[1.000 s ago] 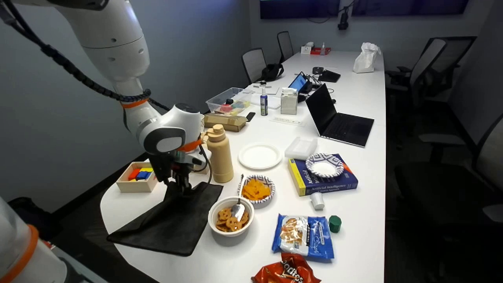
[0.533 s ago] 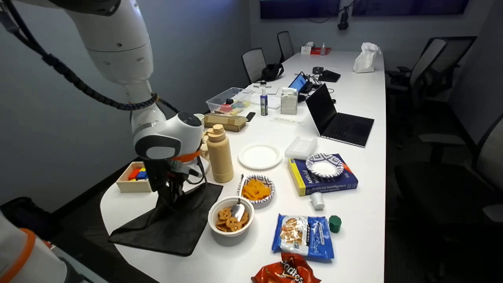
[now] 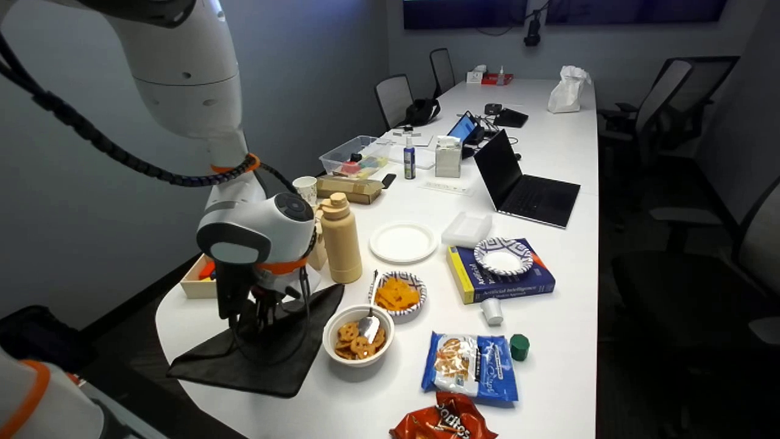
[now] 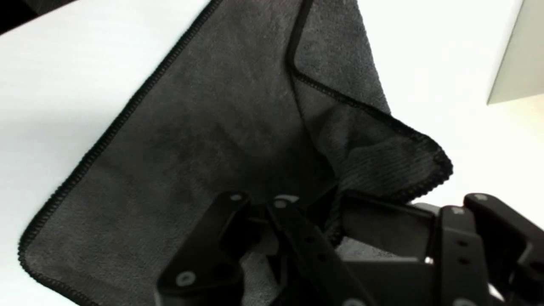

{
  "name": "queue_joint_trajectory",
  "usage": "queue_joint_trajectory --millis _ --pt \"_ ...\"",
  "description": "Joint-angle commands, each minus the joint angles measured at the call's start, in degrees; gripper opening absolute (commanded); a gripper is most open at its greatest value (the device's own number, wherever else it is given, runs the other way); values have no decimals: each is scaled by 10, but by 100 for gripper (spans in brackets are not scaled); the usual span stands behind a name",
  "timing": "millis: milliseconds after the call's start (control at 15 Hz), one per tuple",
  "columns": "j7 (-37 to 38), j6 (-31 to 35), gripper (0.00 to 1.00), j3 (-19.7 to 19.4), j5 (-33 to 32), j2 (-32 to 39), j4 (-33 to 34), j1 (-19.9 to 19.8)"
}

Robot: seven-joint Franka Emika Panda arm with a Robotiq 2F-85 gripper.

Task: Fold the towel into a triangle twice.

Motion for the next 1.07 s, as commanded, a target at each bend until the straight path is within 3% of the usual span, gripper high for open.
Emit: queue_joint_trajectory --millis 0,600,1000 --pt "-31 3 0 10 31 -20 -27 -33" --pt "-47 -6 0 9 35 -49 -76 -91" --pt "-29 3 0 -53 24 -20 -52 -55"
